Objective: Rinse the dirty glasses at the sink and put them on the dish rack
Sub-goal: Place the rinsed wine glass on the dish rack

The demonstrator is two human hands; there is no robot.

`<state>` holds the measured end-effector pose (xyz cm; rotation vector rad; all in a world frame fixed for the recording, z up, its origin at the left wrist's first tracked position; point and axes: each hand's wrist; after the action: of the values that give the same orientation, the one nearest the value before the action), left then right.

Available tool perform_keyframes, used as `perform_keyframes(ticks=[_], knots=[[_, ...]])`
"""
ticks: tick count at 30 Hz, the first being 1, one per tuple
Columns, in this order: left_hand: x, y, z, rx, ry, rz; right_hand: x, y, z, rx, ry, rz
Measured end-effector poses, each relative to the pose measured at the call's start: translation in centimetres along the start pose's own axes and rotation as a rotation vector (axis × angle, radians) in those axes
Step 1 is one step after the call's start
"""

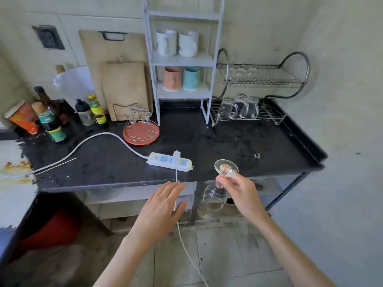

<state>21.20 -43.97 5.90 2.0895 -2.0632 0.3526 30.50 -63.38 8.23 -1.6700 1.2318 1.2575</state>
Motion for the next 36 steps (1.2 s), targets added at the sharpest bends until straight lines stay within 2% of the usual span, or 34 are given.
perform_keyframes(ticks=[4, 9, 19, 26, 33, 36], knots=[[3.8, -5.8, 1.5, -0.036, -0.008, 0.049, 1.5, -3.3, -5.8, 0.075, 0.002, 0.026], [5.3, -13.2, 2.9, -0.066, -0.021, 0.095, 3.7, -8.5, -10.2, 0.155, -0.005, 0.069], [5.5, -35.4, 1.7, 0.047, -0.098, 0.235, 3.9, -26.5, -17.1, 0.250, 0.045, 0.039], [8.1, -50.0, -1.6, 0.160, -0.136, 0.301, 0.6, -38.9, -22.9, 0.333, 0.107, -0.100], [9.4, -57.0, -0.6, 0.053, -0.239, 0.190, -1.5, -51.4, -27.6, 0.502, 0.171, -0.248], [9.6, -58.1, 0.4, 0.008, -0.280, 0.124, -0.8, -56.2, -28.6, 0.528, 0.160, -0.242]])
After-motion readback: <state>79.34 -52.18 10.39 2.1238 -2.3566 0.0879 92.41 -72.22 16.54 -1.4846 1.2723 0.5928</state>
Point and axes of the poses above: each hand's wrist, its own y-axis away from the middle knuckle, its own z-axis out of the palm, x = y × z, and after that the axes turned 7 degrees about -y, right-handed
